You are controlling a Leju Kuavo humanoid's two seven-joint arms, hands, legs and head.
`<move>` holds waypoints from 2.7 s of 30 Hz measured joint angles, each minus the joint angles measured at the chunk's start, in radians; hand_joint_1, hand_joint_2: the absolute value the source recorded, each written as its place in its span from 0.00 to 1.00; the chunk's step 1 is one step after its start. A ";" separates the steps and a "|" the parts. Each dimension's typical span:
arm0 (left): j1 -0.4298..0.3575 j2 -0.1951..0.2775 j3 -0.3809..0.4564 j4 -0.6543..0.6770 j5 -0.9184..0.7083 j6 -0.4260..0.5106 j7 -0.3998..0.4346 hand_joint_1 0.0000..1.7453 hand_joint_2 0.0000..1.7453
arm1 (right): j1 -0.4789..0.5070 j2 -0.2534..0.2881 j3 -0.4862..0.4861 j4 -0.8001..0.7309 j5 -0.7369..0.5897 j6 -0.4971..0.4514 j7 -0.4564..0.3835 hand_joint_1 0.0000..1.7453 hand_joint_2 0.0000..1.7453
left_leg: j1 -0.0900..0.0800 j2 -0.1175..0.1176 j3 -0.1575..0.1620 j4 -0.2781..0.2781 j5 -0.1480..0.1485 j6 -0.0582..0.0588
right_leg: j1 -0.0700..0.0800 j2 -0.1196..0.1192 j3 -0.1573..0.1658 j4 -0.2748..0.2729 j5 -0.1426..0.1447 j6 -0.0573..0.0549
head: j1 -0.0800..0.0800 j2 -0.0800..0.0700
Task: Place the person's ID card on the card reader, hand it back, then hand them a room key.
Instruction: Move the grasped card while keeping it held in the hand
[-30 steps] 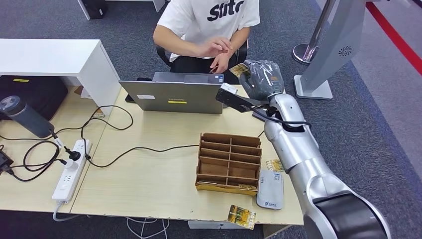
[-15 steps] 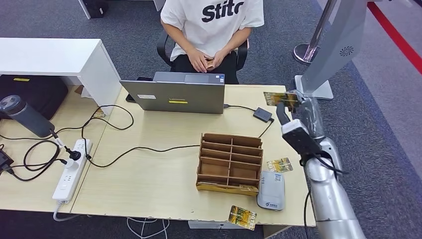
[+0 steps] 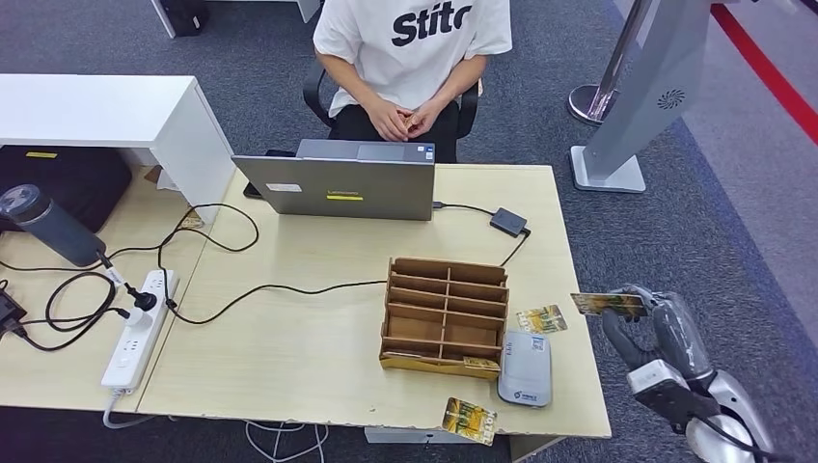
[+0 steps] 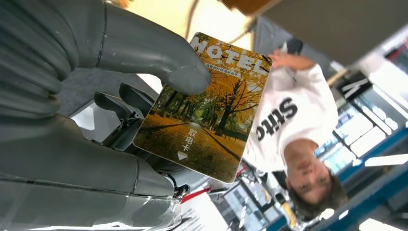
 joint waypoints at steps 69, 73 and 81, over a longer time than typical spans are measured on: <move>-0.012 0.025 -0.002 0.000 -0.178 -0.044 0.007 0.00 1.00 | -0.172 -0.351 0.623 0.247 0.053 -0.020 0.195 1.00 1.00 | 0.000 0.000 0.000 0.000 0.000 0.000 | 0.000 0.000 0.000 0.000 0.000 0.000 | 0.000 0.000; -0.012 0.025 -0.002 0.000 -0.184 -0.044 0.008 0.00 1.00 | -0.173 -0.357 0.628 0.247 0.046 -0.033 0.196 1.00 1.00 | 0.000 0.000 0.000 0.000 0.000 0.000 | 0.000 0.000 0.000 0.000 0.000 0.000 | 0.000 0.000; -0.012 0.025 -0.001 0.000 -0.198 -0.039 0.009 0.00 1.00 | -0.138 -0.388 0.589 0.186 -0.018 -0.052 0.138 1.00 1.00 | 0.000 0.000 0.000 0.000 0.000 0.000 | 0.000 0.000 0.000 0.000 0.000 0.000 | 0.000 0.000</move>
